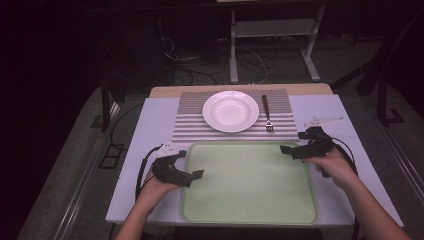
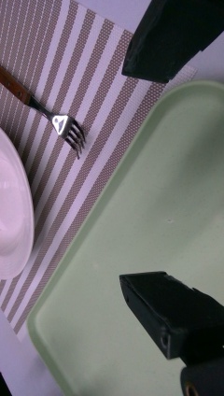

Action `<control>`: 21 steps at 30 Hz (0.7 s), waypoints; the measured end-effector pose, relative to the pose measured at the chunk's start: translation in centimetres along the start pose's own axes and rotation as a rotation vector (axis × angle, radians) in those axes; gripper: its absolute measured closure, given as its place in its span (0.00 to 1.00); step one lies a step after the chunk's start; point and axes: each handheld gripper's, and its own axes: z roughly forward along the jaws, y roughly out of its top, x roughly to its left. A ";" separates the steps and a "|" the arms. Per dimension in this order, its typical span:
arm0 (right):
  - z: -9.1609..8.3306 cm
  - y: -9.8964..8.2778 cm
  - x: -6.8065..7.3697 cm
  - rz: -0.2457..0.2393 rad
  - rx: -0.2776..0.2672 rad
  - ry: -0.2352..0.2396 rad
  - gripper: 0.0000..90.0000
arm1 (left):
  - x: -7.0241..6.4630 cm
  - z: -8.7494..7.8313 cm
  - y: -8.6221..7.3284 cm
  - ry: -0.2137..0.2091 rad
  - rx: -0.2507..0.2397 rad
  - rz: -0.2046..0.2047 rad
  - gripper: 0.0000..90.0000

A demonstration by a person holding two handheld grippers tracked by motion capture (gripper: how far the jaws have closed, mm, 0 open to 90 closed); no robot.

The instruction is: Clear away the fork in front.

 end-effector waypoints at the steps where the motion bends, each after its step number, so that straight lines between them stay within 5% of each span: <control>1: 0.2 0.3 -0.1 -0.004 0.003 -0.006 0.03 | 0.0 0.0 0.0 0.002 0.001 0.002 0.00; 21: 1.7 3.5 -1.1 -0.001 0.003 -0.008 0.03 | 0.1 -0.2 -0.1 0.001 -0.003 0.005 0.00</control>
